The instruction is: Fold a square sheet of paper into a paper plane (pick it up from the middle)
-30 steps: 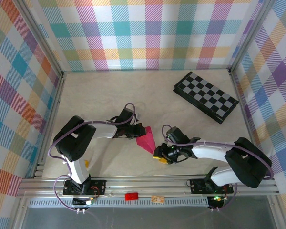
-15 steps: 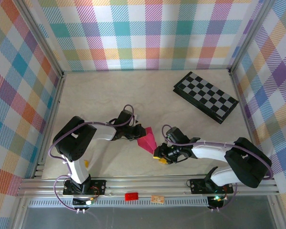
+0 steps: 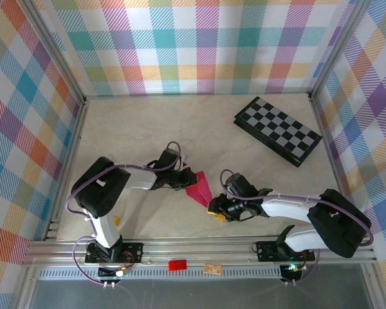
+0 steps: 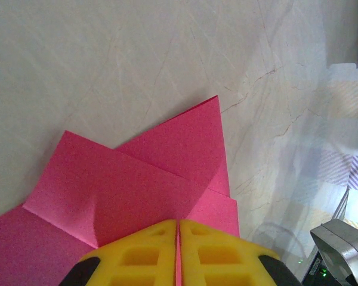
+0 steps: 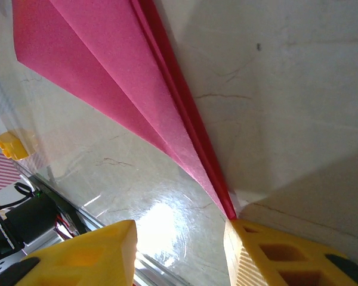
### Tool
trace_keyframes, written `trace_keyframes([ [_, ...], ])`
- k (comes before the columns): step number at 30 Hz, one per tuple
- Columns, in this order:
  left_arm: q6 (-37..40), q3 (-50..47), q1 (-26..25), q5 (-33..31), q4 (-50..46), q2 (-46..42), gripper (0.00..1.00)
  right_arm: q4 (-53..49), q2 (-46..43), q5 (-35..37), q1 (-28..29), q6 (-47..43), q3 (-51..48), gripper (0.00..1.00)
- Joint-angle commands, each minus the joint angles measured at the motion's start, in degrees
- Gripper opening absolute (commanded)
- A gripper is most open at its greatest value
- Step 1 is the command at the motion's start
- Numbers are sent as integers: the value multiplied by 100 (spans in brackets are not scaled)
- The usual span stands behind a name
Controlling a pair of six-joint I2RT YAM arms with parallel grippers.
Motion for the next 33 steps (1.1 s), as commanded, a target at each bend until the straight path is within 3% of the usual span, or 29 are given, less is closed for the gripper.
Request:
trace_keyframes([
  [1, 116, -53, -70, -185, -783, 96, 10, -245, -128, 22, 23, -23, -52, 44],
  [8, 130, -29, -68, -210, -817, 71, 10, -504, -339, 120, 19, -6, -108, 44],
  [21, 27, -136, -79, -43, -676, 44, 10, 237, 258, 309, 56, 214, -70, 42],
  [33, 34, -235, -175, 159, -739, 1, 11, 402, 51, 491, 76, 247, -176, 42],
])
